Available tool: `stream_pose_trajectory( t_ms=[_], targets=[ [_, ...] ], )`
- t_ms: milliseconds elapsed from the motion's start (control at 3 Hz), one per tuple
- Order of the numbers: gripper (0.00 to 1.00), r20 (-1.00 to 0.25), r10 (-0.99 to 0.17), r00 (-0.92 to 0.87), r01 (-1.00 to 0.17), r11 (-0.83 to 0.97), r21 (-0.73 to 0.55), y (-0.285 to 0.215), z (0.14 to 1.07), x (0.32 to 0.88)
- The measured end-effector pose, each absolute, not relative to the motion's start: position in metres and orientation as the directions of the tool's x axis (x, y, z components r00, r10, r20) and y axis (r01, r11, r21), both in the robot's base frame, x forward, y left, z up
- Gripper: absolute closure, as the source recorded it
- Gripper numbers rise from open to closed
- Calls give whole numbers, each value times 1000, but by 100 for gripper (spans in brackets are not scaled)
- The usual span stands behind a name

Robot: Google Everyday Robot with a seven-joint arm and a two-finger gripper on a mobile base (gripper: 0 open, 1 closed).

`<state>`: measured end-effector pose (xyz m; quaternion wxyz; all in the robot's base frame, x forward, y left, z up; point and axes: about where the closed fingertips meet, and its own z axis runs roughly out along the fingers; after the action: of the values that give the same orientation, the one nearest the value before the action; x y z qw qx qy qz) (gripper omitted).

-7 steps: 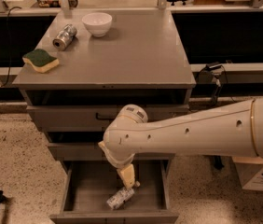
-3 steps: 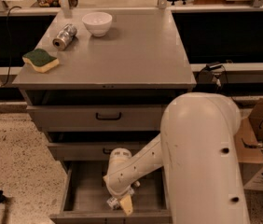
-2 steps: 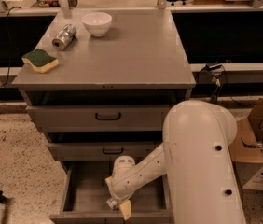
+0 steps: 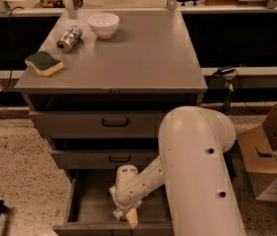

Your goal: Pick blue plastic bottle from bottom drawer and place on counter

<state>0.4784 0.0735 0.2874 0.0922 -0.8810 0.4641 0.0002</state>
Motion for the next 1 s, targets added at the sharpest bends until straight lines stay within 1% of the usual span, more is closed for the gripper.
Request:
stream_pose_trajectory(
  t_ms=[1000],
  targets=[
    [0, -50, -733, 679, -722, -653, -227, 59, 193, 519]
  ],
)
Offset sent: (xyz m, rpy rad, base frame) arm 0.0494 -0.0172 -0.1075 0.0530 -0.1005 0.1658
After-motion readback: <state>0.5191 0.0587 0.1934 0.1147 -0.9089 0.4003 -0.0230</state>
